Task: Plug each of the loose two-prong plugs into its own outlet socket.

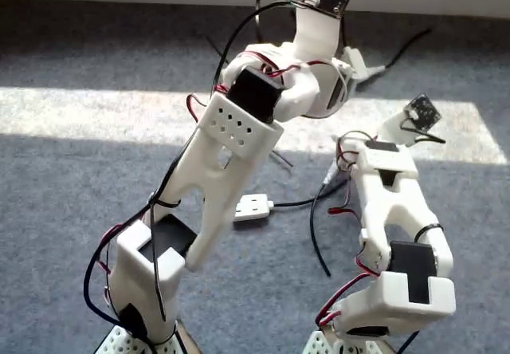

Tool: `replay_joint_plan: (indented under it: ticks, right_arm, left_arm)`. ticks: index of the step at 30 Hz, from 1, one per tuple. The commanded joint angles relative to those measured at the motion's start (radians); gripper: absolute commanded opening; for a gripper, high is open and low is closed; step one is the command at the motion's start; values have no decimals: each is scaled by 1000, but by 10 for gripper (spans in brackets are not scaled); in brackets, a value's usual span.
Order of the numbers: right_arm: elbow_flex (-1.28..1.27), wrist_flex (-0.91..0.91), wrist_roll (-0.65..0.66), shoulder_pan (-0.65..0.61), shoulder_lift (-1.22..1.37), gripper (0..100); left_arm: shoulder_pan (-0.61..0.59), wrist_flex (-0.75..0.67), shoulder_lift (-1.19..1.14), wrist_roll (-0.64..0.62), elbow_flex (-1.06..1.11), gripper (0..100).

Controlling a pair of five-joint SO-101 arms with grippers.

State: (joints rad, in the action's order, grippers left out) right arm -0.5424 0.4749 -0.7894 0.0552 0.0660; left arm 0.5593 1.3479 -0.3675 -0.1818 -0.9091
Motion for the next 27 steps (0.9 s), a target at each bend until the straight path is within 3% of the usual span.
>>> replay_joint_plan:
  ticks: [1, 10, 14, 19, 23, 27]
  right_arm:
    - [134, 59, -12, 122, -44, 209]
    - [610, 507, -9, 475, -41, 209]
    - [650, 687, 51, 601, -33, 210]
    - [499, 711, 250, 645, -33, 210]
    - [305, 670, 279, 636, -33, 210]
    - [113, 547, 273, 627, -33, 209]
  left_arm:
    - [-12, 11, 8, -3, -71, 168]
    - [96, 101, 2, 106, -128, 168]
    - [108, 129, 2, 109, -128, 168]
    - [128, 163, -2, 224, -125, 168]
    - [147, 173, -62, 292, -131, 168]
    - [148, 169, -168, 275, -136, 168]
